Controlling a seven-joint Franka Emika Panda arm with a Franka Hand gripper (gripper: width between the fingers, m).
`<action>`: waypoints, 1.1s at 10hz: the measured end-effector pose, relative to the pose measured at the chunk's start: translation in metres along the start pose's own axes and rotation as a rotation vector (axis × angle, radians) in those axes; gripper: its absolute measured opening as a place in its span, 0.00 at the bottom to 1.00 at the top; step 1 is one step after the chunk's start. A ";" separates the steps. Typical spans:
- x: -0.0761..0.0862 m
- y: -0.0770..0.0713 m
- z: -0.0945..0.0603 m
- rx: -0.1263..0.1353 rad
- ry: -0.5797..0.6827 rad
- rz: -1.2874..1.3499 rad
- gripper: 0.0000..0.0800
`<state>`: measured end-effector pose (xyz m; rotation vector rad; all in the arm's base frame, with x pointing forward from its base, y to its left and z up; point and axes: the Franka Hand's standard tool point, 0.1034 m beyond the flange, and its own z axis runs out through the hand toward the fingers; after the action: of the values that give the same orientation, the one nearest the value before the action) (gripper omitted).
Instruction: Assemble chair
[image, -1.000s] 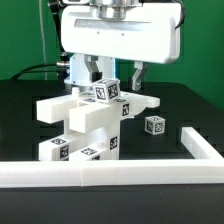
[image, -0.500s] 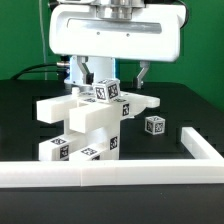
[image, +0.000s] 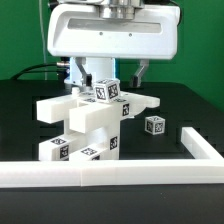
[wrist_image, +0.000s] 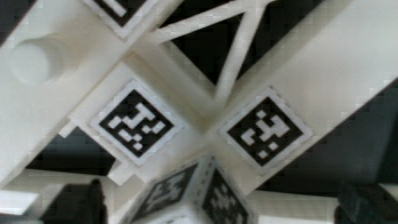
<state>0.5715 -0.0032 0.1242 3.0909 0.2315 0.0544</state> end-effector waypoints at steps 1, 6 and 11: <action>0.002 -0.001 0.000 -0.015 0.008 -0.063 0.81; -0.004 0.021 -0.006 0.045 -0.066 -0.198 0.81; -0.001 0.009 -0.009 0.072 -0.088 -0.215 0.81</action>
Offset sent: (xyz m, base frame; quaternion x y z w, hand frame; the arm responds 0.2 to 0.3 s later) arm 0.0000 0.0000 0.0000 0.0000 0.0000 -0.0650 0.9979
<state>0.5717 -0.0119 0.1339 3.1085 0.5709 -0.0992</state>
